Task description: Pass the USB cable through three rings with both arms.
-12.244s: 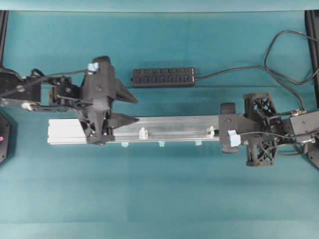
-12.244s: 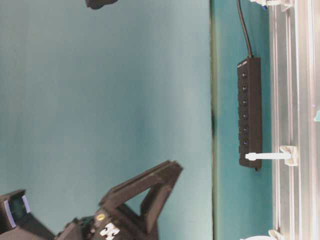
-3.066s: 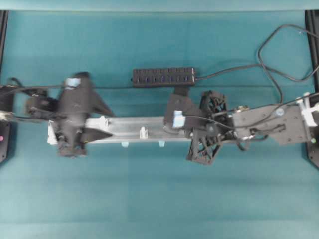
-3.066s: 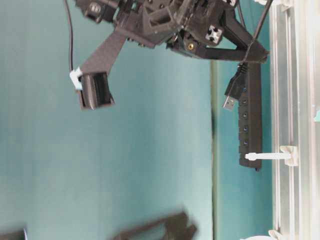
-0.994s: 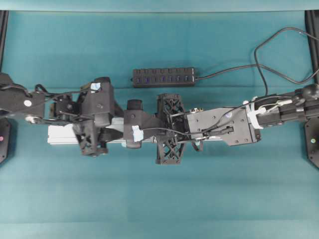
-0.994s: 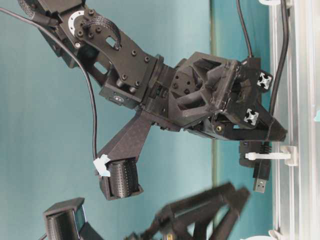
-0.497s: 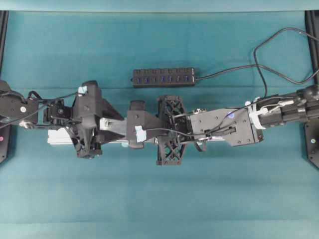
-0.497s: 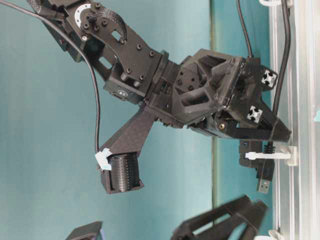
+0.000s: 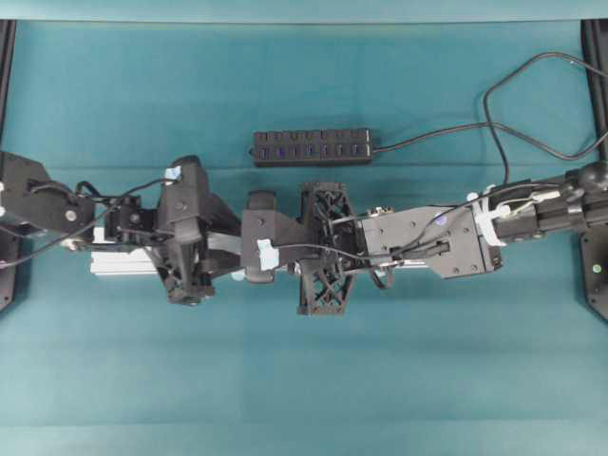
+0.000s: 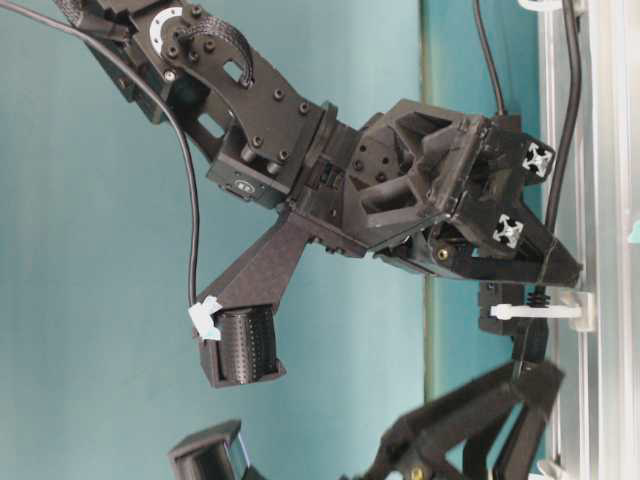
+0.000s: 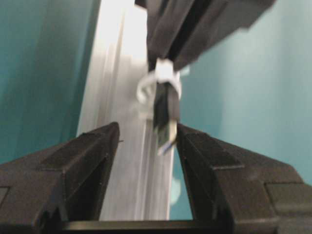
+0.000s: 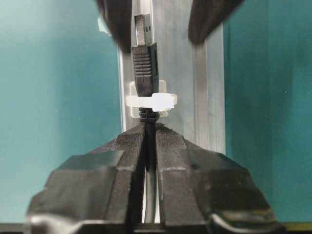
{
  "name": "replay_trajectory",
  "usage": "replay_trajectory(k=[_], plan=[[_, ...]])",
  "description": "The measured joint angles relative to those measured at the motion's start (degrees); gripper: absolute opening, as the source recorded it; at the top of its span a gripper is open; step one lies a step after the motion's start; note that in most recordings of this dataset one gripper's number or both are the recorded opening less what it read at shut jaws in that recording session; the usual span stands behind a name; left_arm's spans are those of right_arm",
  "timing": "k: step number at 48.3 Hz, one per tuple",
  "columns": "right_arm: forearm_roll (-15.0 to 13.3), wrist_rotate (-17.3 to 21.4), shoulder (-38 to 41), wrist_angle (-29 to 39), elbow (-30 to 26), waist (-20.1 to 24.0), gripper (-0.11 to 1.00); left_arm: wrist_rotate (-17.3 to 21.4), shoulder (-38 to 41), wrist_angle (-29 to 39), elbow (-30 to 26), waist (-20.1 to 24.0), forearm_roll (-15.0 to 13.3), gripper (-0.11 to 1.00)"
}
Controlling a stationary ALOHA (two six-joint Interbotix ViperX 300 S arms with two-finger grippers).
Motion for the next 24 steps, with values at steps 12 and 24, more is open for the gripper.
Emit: replay_trajectory(k=[12, 24], plan=[[0.0, 0.1, 0.0, 0.0, 0.0, 0.0, -0.09, -0.1, 1.0, -0.4, -1.6, 0.2, 0.0, 0.6], [0.0, 1.6, 0.0, 0.0, 0.0, 0.0, -0.09, -0.1, 2.2, -0.4, -2.5, -0.1, 0.0, 0.53]])
